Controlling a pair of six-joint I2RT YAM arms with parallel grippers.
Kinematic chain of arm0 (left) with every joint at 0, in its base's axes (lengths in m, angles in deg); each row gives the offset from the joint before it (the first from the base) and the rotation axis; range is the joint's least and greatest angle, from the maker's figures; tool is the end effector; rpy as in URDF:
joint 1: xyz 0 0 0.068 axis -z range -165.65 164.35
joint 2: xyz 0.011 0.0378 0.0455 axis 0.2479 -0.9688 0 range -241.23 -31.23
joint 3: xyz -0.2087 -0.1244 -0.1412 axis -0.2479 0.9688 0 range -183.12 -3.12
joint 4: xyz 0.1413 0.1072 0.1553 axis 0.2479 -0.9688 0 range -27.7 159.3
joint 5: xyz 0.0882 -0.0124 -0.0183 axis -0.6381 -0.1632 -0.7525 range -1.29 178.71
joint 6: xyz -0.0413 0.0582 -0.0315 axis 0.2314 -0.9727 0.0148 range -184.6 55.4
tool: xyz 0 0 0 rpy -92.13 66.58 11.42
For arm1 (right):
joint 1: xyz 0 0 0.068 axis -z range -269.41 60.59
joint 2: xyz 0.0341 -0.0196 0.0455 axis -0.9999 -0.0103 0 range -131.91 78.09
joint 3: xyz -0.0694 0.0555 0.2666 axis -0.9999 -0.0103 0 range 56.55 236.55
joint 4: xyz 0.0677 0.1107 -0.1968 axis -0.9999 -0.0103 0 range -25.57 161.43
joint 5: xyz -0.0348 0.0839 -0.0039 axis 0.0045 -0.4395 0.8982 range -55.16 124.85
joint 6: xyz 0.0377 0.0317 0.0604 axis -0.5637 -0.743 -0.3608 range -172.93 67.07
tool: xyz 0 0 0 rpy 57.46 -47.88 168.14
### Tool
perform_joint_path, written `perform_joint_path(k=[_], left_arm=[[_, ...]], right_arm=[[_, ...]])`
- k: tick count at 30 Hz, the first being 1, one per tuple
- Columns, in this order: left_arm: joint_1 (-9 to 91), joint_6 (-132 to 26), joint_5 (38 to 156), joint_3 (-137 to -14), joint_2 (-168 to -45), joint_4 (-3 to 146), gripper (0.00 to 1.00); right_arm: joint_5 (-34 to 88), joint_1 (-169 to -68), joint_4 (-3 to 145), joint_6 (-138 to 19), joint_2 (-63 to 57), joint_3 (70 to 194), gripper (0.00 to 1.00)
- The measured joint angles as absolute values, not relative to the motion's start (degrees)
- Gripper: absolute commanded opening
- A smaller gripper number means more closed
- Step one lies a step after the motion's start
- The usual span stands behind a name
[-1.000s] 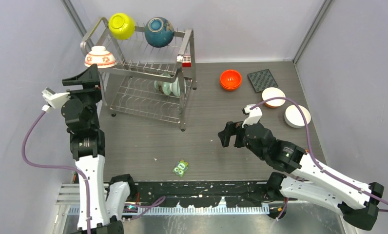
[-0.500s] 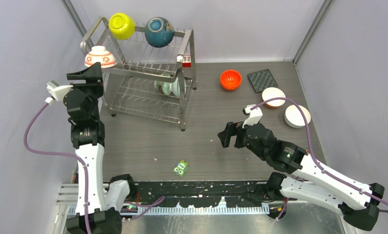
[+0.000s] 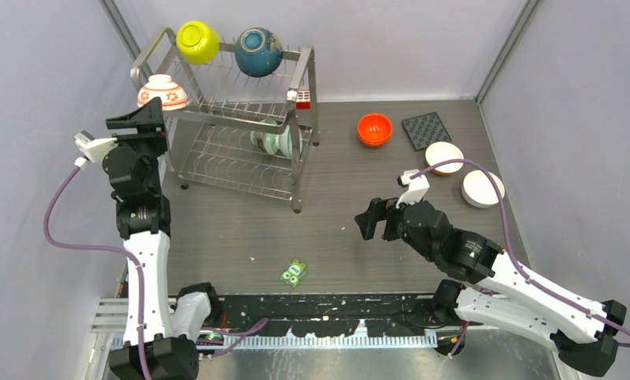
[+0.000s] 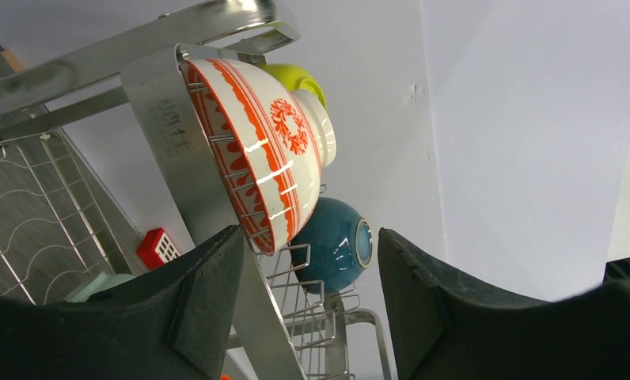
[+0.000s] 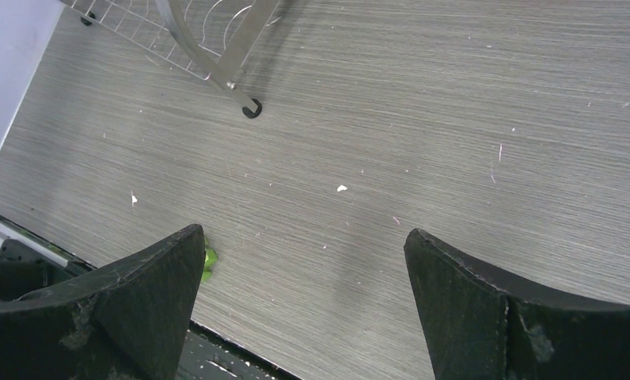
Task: Unload the bowls from the dish rack
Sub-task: Pick up the bowl from the dish rack.
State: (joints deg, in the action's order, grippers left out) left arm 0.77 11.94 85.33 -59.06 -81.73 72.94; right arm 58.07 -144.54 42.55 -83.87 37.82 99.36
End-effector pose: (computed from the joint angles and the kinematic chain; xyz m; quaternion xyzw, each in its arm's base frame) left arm 0.1898 0.0500 0.4262 -0.4749 0.4423 -0.3808 0.6586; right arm 0.1060 0.1061 0.2993 -0.0706 0.8360 0.2275 0.4943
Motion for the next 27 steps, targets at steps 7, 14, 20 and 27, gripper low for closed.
perform_joint_path(k=[7, 14, 20, 27], left_arm=[[0.44, 13.18, 85.92, -57.86, -82.65, 74.67, 0.63], [0.29, 14.19, 86.06, -56.29, -82.75, 78.06, 0.62], [0.26, 15.11, 86.27, -54.1, -83.28, 81.14, 0.6], [0.0, 16.22, 86.38, -53.07, -83.89, 83.94, 0.58]], right_arm=[[58.07, -144.54, 42.51, -83.85, 37.95, 99.36, 1.0], [58.07, -144.54, 42.51, -83.85, 37.91, 99.36, 1.0], [58.09, -144.52, 42.48, -83.85, 37.56, 99.36, 1.0], [58.07, -144.54, 42.51, -83.85, 36.99, 99.36, 1.0]])
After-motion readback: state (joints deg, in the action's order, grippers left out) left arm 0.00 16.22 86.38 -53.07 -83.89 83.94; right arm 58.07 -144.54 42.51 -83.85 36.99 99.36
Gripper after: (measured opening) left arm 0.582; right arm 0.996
